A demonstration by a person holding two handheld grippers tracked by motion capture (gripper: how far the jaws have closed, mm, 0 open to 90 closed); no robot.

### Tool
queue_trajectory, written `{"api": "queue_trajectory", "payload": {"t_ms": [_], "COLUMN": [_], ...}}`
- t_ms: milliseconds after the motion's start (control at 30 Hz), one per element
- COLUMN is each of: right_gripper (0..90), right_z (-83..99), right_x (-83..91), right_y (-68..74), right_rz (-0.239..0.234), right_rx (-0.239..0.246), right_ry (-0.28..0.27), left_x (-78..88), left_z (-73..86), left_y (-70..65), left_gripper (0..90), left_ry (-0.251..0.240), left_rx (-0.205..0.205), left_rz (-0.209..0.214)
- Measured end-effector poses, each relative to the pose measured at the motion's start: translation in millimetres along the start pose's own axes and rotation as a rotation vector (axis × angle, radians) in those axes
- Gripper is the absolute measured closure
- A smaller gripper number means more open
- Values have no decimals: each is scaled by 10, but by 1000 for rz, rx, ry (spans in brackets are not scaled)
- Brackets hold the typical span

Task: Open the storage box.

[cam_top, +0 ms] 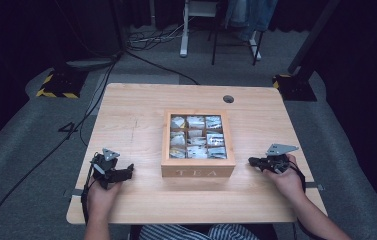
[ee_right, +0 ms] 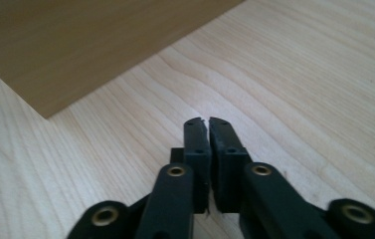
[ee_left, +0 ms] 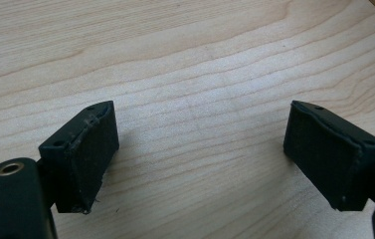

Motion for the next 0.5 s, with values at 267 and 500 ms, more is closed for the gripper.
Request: {"api": "queue_trajectory", "payload": {"t_ms": [267,500], "right_gripper": [900,900], "right_z": [-219,-361], "right_x": [202,250], "right_y": [102,292], "right_rz": [-5,-97], "right_rx": [1,-4], "right_ry": [-81,-110], "left_x": [0,-2], "left_z": [-1,-1], "left_y": [1,-1], "left_gripper": [148,148], "left_ry": [0,0], "left_rx": [-1,2], "left_rz": [0,0]}}
Point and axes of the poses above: each handheld gripper's, and its own axes: x roughly backward along the jaws, z roughly out of its underside, y roughly to its left, the point moved 6 cm from there along -x, roughly forward along the jaws
